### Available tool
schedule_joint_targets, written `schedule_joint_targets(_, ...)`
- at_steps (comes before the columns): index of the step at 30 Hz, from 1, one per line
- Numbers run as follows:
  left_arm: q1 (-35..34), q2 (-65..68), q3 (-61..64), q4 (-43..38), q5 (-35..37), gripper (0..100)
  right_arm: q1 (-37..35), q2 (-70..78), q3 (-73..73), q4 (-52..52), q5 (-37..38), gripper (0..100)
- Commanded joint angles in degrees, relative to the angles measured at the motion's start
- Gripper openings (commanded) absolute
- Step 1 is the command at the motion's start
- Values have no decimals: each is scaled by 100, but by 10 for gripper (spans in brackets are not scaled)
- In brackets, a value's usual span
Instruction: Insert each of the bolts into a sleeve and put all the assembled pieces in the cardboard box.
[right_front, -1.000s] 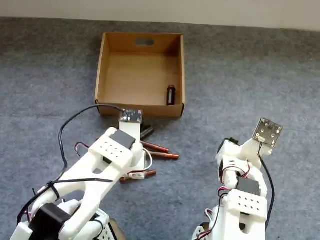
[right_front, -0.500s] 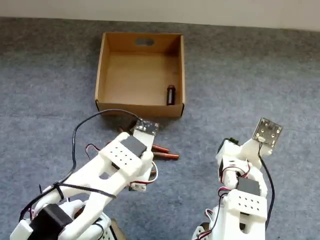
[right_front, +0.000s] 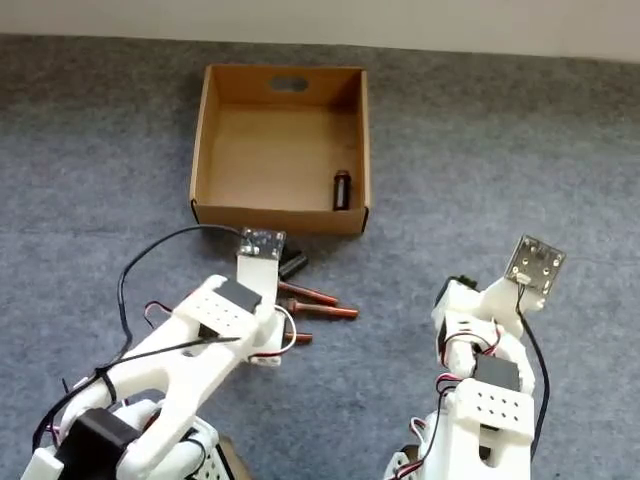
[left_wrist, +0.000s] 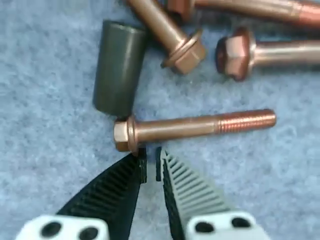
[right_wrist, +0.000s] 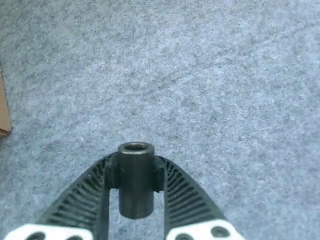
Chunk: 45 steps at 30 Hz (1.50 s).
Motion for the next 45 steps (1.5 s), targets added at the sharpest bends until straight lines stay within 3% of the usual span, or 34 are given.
schedule_joint_targets(1, -127, -242, -40, -229, -26, 66, 31, -119, -75, -127, -35, 6)
schedule_joint_targets(7, -145, -242, -277, -193, 0, 66, 31, -119, -75, -127, -35, 6)
schedule_joint_targets(12, -127, -242, -620, -202, 1020, 67, 31, -119, -75, -127, -35, 6)
schedule_joint_targets(18, -127, -242, -769, -202, 1521, 67, 31, -119, -75, -127, -35, 6)
schedule_joint_targets(23, -136, -189, -769, -229, 1749, 72, 31, -119, -75, -127, -35, 6)
schedule_joint_targets(29, -136, -189, -752, -202, 2145, 200, 31, -119, -75, -127, -35, 6)
schedule_joint_targets(40, -136, -233, -769, -237, 2163, 203, 31, -119, -75, -127, -35, 6)
schedule_joint_targets(45, -163, -242, -787, -316, 2760, 205, 31, -119, -75, -127, -35, 6)
